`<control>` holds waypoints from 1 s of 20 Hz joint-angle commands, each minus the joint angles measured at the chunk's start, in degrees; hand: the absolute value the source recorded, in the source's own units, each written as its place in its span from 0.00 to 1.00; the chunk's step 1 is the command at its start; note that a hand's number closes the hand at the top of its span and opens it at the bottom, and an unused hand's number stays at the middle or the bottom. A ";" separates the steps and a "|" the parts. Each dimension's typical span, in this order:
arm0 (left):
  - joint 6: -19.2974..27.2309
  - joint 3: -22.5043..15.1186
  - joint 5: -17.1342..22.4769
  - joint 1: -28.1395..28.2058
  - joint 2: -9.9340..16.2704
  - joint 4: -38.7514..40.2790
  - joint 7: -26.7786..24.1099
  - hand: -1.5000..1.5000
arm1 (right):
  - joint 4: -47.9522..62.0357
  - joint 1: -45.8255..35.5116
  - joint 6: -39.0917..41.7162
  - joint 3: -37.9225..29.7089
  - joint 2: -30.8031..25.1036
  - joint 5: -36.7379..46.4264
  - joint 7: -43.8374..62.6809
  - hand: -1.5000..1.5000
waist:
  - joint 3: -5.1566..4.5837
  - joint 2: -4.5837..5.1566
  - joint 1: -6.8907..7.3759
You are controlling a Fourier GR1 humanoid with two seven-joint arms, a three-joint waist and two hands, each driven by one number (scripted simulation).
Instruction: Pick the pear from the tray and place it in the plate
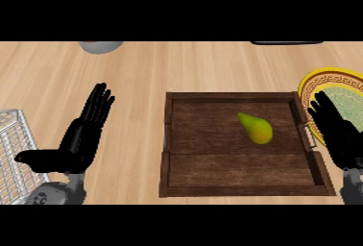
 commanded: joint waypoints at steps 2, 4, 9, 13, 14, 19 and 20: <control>2.18 -0.90 -2.16 1.95 -0.35 4.10 2.28 0.50 | -0.72 -6.34 11.81 3.78 1.74 -7.42 4.97 1.00 | 0.31 -0.44 3.46; 2.32 0.10 -3.33 2.64 2.81 6.49 4.76 0.50 | -2.31 -10.41 20.12 6.13 2.97 -13.05 6.89 1.00 | 0.56 0.32 6.57; 3.36 -0.63 -4.54 3.80 3.75 9.30 8.35 0.50 | -11.11 -21.19 26.99 10.14 -12.21 9.81 -5.21 1.00 | 0.16 -1.01 7.89; 7.02 0.35 -5.64 1.79 3.50 9.49 13.63 0.50 | 6.18 -12.53 32.56 9.22 -2.89 2.00 -18.60 1.00 | 0.67 0.50 4.70; 7.21 -0.85 -6.87 2.38 2.53 10.97 11.28 0.50 | 9.40 -11.47 34.15 8.56 -1.52 -3.61 -14.35 1.00 | 0.65 1.10 4.92; 7.48 -0.65 -7.58 1.90 3.16 11.44 12.90 0.50 | 17.73 -15.16 54.96 8.85 -0.90 -10.73 -20.94 0.00 | 0.53 0.24 4.97; 8.05 -0.96 -7.71 -0.56 1.42 13.59 13.51 0.50 | 20.53 -19.39 57.64 8.87 -2.78 -7.11 -22.26 0.00 | 0.51 0.52 5.02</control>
